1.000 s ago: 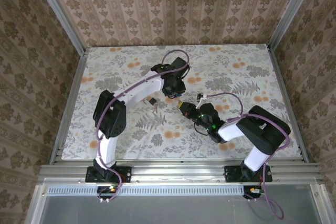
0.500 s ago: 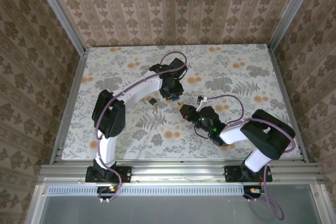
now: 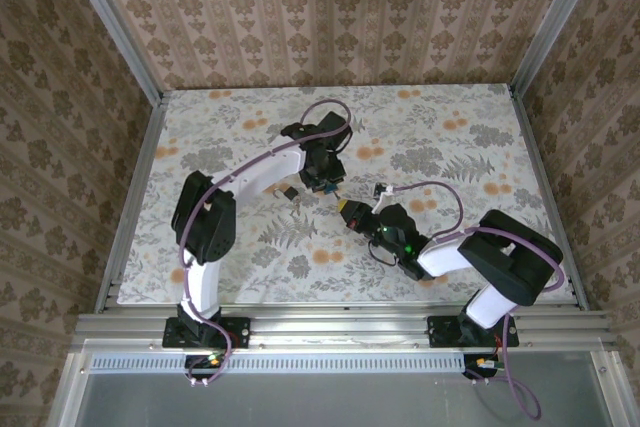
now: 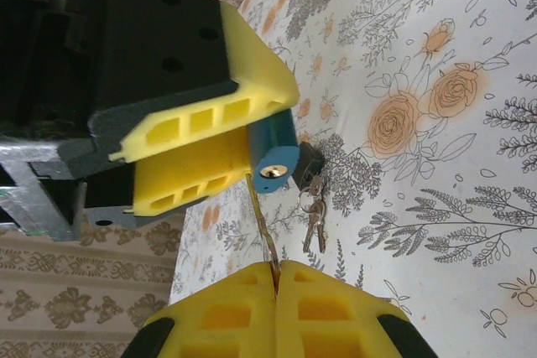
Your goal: Unlock with the key
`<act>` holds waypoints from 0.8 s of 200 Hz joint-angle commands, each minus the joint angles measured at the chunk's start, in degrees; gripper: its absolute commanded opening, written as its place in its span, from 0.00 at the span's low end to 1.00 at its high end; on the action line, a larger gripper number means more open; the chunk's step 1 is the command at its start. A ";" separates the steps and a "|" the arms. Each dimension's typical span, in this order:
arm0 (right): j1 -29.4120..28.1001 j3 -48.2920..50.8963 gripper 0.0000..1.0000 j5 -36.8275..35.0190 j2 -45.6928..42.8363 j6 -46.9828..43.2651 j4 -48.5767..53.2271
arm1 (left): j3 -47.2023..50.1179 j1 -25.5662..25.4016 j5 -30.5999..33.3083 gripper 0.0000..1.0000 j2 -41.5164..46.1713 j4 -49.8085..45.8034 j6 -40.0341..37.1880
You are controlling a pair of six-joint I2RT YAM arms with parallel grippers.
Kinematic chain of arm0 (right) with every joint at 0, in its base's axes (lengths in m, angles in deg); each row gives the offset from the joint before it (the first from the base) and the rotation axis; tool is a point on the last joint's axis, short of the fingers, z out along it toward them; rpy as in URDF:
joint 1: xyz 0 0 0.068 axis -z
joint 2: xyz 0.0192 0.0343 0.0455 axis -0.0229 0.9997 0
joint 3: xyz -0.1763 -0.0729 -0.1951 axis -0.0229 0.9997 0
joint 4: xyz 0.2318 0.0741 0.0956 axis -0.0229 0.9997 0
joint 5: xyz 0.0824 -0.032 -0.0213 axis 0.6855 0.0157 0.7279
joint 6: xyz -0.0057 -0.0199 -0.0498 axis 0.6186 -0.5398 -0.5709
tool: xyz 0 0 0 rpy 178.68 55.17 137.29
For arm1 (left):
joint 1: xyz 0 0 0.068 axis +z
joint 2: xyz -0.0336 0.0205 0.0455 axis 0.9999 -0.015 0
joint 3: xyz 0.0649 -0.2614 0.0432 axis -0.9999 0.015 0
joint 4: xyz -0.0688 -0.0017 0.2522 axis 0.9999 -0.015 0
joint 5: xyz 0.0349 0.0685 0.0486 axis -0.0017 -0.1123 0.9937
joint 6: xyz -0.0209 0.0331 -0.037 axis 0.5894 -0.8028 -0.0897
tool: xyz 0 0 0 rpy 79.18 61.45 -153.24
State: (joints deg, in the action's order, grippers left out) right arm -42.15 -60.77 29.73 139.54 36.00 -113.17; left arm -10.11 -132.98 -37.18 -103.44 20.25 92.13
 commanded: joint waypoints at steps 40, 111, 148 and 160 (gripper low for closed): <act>-0.75 -0.02 0.00 -4.86 4.55 -0.13 -4.72 | 2.47 1.04 -0.83 0.18 4.99 2.82 3.83; -1.67 -0.39 0.00 -6.45 5.67 -1.94 -9.02 | 4.51 0.99 -1.33 0.19 6.60 4.99 6.67; -2.48 -0.06 0.00 -7.93 4.66 -2.41 -8.45 | 4.99 1.10 -0.92 0.19 6.70 5.06 7.12; -2.65 -0.05 0.00 -8.23 4.27 -2.70 -7.90 | 5.16 1.10 -1.08 0.19 6.60 5.35 7.29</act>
State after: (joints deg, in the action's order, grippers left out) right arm -44.23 -60.79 25.05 144.57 35.02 -119.38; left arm -5.46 -132.17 -38.25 -99.59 24.71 98.05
